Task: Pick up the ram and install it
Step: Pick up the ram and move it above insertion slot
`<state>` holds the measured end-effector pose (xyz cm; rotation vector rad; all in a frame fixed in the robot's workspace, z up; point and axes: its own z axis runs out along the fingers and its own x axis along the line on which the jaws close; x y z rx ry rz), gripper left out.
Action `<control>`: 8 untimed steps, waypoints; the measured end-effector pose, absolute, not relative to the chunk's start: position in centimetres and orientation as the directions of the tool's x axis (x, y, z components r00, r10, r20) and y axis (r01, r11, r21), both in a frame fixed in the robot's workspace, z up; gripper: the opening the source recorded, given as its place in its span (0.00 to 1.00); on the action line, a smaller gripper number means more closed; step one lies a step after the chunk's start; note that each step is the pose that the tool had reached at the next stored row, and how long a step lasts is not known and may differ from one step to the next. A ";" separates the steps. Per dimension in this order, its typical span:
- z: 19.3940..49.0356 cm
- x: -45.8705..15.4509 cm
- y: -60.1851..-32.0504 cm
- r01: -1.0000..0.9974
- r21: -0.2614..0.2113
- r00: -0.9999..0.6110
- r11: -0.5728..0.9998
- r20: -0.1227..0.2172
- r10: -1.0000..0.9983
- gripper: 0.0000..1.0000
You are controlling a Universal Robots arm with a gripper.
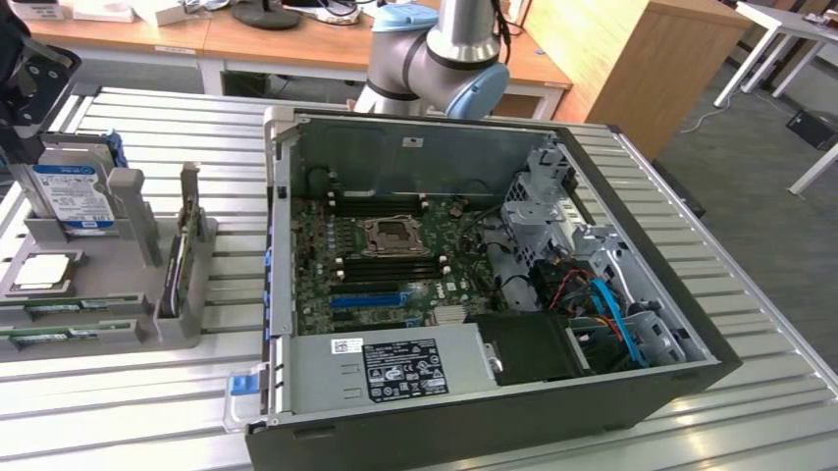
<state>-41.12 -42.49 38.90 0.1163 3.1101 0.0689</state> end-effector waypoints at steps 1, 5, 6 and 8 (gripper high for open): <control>38.9 -41.1 -42.5 0.074 0.045 -0.997 0.996 -0.027 0.075 0.11; 38.9 -41.1 -42.5 0.074 0.045 -0.997 0.996 -0.027 0.075 0.11; 38.9 -41.1 -42.5 0.074 0.045 -0.997 0.996 -0.027 0.075 0.11; 38.9 -41.1 -42.5 0.074 0.045 -0.997 0.996 -0.027 0.075 0.11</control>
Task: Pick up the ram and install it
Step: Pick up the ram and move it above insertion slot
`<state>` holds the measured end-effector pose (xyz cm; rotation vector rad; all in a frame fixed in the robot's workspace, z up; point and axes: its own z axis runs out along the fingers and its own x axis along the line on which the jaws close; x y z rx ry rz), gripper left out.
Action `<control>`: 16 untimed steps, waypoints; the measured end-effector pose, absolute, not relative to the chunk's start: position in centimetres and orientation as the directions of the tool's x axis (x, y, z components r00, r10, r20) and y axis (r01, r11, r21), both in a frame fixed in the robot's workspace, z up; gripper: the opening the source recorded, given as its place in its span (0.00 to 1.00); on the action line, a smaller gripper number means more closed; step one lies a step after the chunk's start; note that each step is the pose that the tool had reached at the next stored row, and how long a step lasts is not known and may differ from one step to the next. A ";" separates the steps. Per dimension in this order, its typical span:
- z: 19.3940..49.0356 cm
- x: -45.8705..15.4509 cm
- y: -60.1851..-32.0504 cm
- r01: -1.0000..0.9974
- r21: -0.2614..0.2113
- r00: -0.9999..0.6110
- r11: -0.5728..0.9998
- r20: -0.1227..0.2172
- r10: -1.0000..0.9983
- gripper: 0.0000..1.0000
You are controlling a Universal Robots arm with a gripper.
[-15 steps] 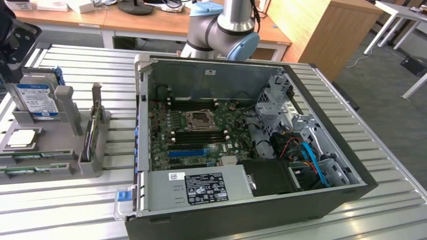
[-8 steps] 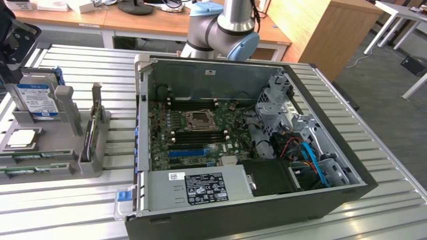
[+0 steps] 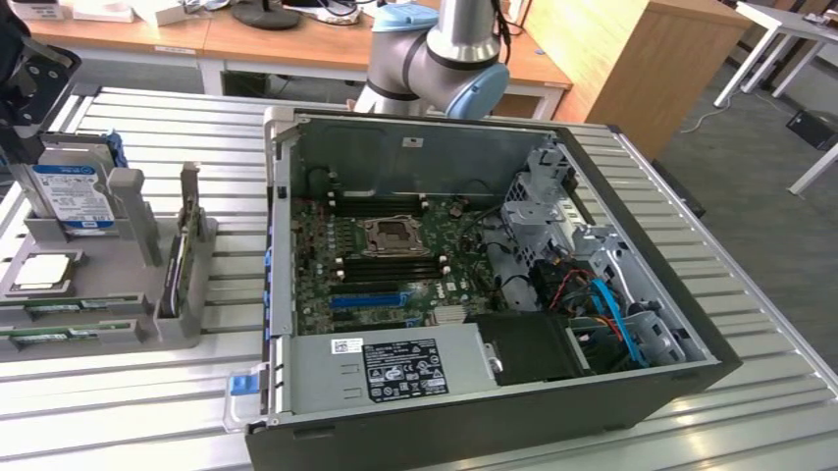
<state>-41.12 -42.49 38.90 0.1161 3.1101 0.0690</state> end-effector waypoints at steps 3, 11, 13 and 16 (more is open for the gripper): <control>38.9 -41.1 -42.5 0.058 0.045 -0.998 0.997 -0.027 0.059 0.11; 38.9 -41.1 -42.5 -0.068 0.045 -0.997 0.997 -0.027 -0.067 0.11; 38.9 -41.1 -42.5 -0.104 0.044 -0.994 0.994 -0.027 -0.103 0.11; 38.9 -41.1 -42.5 -0.158 0.044 -0.987 0.986 -0.027 -0.157 0.11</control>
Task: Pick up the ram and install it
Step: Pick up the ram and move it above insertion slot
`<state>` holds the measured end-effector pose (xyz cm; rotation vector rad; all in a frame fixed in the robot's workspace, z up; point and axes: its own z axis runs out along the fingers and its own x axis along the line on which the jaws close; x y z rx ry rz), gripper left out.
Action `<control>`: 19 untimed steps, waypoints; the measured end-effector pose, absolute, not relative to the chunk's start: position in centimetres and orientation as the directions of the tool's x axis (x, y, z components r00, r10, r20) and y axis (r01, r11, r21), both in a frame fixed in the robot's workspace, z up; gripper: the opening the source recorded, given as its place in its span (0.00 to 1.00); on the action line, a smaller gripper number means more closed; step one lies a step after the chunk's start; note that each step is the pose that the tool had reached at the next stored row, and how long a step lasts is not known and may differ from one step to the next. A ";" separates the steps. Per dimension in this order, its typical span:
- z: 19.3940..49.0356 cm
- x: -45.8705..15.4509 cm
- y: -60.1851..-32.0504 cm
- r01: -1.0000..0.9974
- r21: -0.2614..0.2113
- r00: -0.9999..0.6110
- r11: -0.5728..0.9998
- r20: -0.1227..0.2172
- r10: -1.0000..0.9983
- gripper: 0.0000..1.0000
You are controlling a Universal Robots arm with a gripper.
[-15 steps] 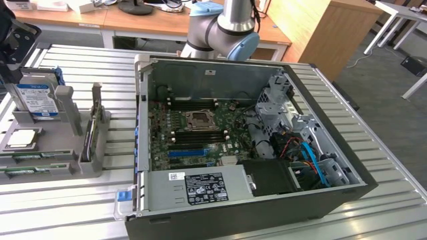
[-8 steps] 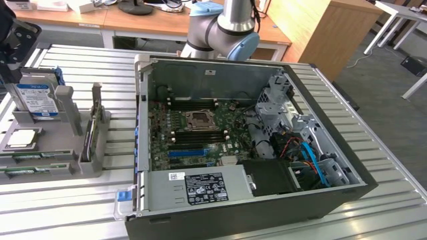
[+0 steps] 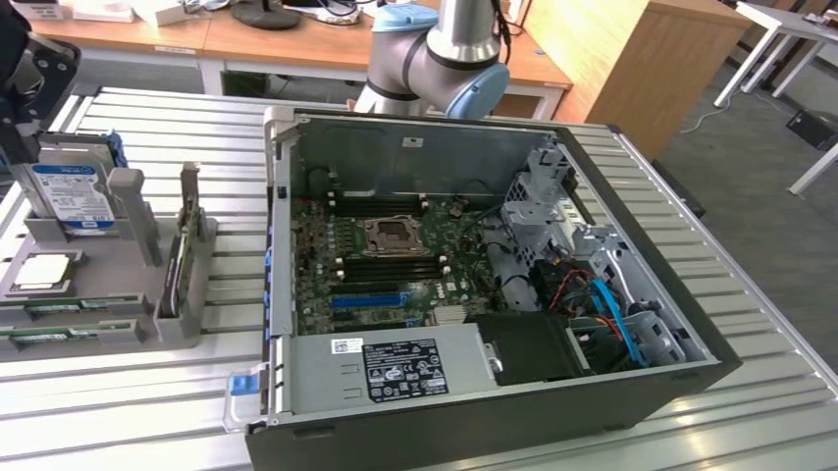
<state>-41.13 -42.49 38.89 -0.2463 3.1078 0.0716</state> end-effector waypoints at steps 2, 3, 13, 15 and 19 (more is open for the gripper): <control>38.9 -41.1 -42.5 -0.194 0.044 -0.981 0.980 -0.027 -0.193 0.11; 38.9 -41.1 -42.5 -0.212 0.044 -0.977 0.976 -0.027 -0.211 0.11; 38.9 -41.1 -42.5 -0.385 0.043 -0.923 0.922 -0.026 -0.384 0.11; 38.9 -41.1 -42.5 -0.419 0.043 -0.908 0.907 -0.026 -0.418 0.11; 38.9 -41.1 -42.5 -0.483 0.043 -0.876 0.874 -0.026 -0.482 0.11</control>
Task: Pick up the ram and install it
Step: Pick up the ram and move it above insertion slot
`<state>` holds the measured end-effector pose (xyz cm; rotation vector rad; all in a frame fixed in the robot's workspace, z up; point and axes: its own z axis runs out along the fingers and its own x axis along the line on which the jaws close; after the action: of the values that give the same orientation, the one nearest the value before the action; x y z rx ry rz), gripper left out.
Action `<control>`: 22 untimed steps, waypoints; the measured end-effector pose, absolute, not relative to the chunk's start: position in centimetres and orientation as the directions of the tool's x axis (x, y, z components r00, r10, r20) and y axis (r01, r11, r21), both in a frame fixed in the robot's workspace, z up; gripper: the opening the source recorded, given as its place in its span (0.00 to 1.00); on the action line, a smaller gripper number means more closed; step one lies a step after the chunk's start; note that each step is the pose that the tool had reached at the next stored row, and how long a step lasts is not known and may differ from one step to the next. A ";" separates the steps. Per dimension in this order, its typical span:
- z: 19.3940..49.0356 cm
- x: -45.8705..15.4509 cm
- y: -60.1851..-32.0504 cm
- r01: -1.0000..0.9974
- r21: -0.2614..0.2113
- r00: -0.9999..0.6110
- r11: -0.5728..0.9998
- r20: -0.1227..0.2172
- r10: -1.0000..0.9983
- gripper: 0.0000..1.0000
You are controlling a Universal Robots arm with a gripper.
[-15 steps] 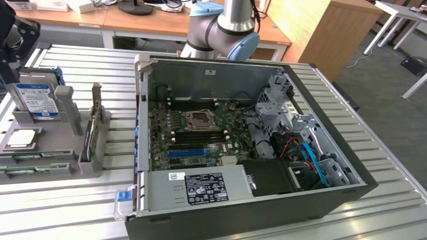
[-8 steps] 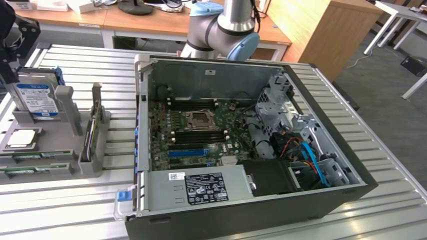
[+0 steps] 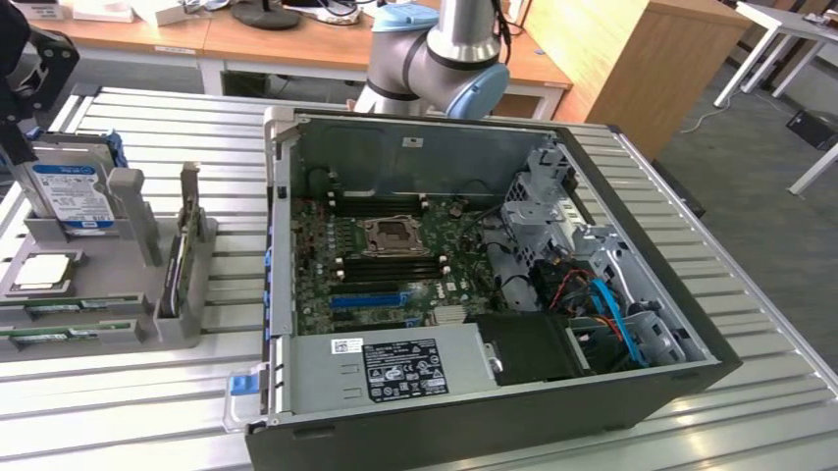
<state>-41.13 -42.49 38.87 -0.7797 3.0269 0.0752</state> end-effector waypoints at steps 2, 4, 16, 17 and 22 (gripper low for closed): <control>38.9 -41.1 -42.5 -0.515 0.043 -0.857 0.856 -0.026 -0.515 0.11; 38.9 -41.1 -42.5 -0.546 0.043 -0.838 0.837 -0.026 -0.545 0.11; 38.9 -41.1 -42.5 -0.714 0.043 -0.700 0.698 -0.026 -0.714 0.11; 38.9 -41.1 -42.5 -0.727 0.043 -0.687 0.685 -0.026 -0.727 0.11; 38.9 -41.1 -42.5 -0.786 0.042 -0.619 0.617 -0.026 -0.785 0.11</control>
<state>-41.13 -42.49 38.86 -1.3700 2.8208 0.0775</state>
